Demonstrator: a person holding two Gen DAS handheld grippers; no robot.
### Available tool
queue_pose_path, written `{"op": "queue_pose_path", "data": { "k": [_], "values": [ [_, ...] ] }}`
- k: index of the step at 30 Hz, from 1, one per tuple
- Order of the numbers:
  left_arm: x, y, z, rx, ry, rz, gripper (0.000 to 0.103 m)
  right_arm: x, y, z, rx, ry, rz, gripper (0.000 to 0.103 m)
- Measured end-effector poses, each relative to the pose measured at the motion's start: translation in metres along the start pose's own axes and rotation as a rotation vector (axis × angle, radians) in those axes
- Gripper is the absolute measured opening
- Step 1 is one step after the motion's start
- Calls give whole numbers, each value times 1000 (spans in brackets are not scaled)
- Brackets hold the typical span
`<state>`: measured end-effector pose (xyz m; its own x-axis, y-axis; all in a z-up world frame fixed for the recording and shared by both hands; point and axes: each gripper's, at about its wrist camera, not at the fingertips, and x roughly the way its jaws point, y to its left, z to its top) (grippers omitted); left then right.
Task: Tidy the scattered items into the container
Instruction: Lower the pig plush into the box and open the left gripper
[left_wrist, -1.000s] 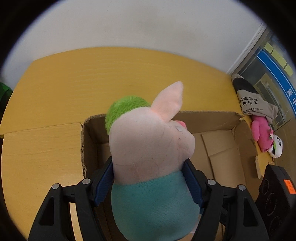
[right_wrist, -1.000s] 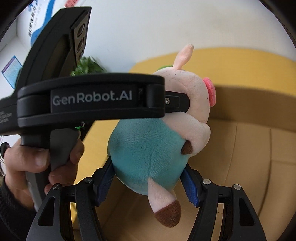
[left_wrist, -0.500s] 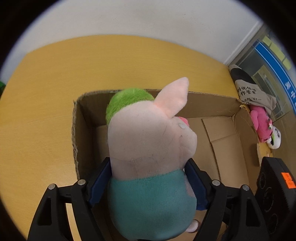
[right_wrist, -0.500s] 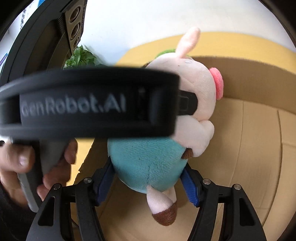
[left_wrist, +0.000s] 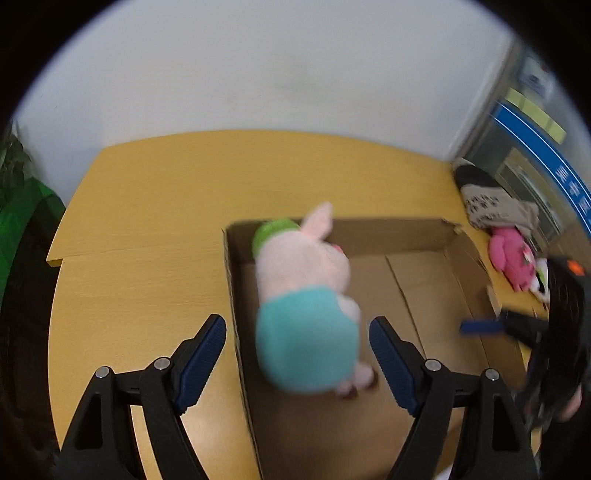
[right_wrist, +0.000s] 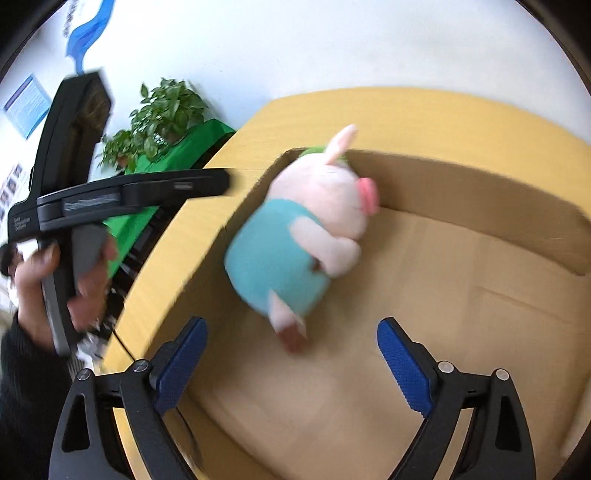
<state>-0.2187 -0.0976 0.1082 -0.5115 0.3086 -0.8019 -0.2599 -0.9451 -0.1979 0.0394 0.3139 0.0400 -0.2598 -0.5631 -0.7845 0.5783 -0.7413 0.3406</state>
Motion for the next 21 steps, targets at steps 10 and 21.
{"op": "queue_pose_path", "data": {
  "k": [10,21],
  "values": [
    [31,-31,-119,66,201,8,74,100,-54,68,63,157,-129,97],
    [31,-44,-170,55,219,10,70,55,-77,-3,40,174,-263,76]
  ]
}}
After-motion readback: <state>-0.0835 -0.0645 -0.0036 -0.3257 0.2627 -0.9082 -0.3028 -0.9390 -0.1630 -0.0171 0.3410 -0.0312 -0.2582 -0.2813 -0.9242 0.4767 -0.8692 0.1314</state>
